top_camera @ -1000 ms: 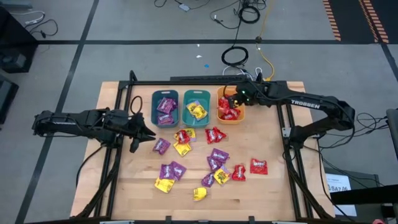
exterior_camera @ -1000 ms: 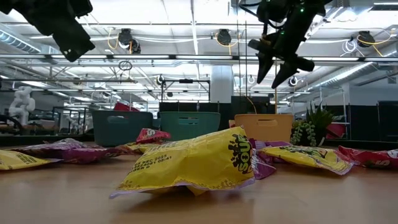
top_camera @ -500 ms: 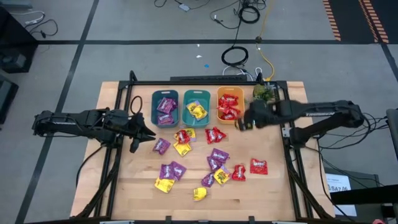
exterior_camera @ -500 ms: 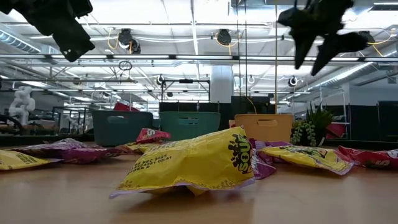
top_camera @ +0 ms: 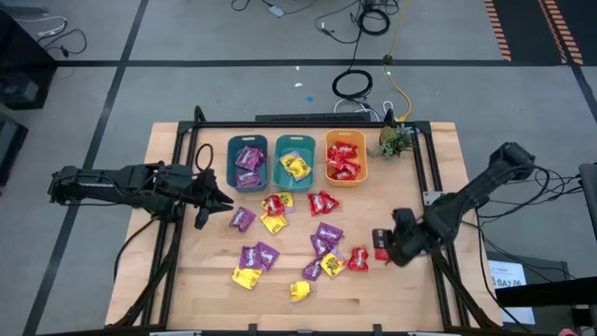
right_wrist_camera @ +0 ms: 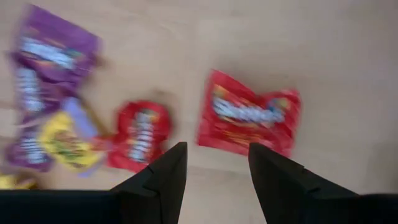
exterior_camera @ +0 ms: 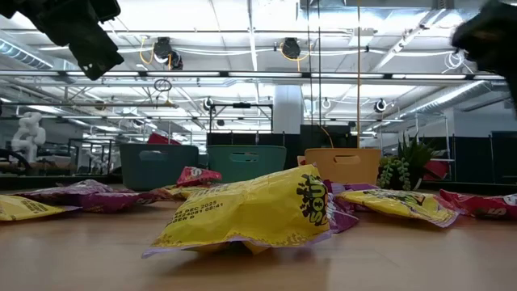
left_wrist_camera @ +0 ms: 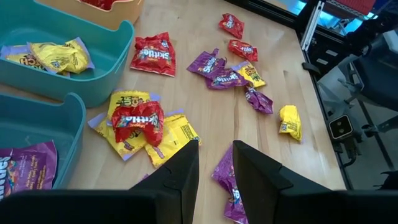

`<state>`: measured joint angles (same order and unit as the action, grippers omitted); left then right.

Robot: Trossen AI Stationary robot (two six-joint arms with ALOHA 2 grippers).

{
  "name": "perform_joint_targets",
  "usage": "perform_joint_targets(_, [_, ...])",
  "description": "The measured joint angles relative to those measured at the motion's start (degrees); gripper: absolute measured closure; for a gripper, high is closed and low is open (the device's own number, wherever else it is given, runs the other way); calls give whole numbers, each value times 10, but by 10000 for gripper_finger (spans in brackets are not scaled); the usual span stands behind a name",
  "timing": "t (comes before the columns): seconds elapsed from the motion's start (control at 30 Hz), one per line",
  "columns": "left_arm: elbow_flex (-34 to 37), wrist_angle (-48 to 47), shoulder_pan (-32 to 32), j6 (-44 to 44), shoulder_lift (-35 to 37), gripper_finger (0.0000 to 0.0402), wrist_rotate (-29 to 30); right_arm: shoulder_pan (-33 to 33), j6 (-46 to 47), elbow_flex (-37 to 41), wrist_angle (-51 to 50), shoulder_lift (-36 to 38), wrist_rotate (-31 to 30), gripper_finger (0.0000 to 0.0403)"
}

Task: Sort candy
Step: Put the red candy into the yellow bin

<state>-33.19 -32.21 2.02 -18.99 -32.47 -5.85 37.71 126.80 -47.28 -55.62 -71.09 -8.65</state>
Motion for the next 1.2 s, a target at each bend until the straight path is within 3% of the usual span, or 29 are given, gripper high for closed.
perform_joint_targets(0.1, [0,0,0,2,0,294,0,28,47,8,2,-29,4,241])
perform_joint_targets(0.2, [0,0,0,2,0,294,0,33,48,11,5,-68,26,241])
perform_joint_targets(0.63, [0,0,0,-1,0,294,0,32,42,7,83,-243,15,241])
perform_joint_targets(1.07, [0,-2,0,-1,0,294,0,33,25,0,73,-229,1,243])
perform_joint_targets(1.2, [0,-2,0,-1,0,294,0,33,24,0,73,-228,0,280])
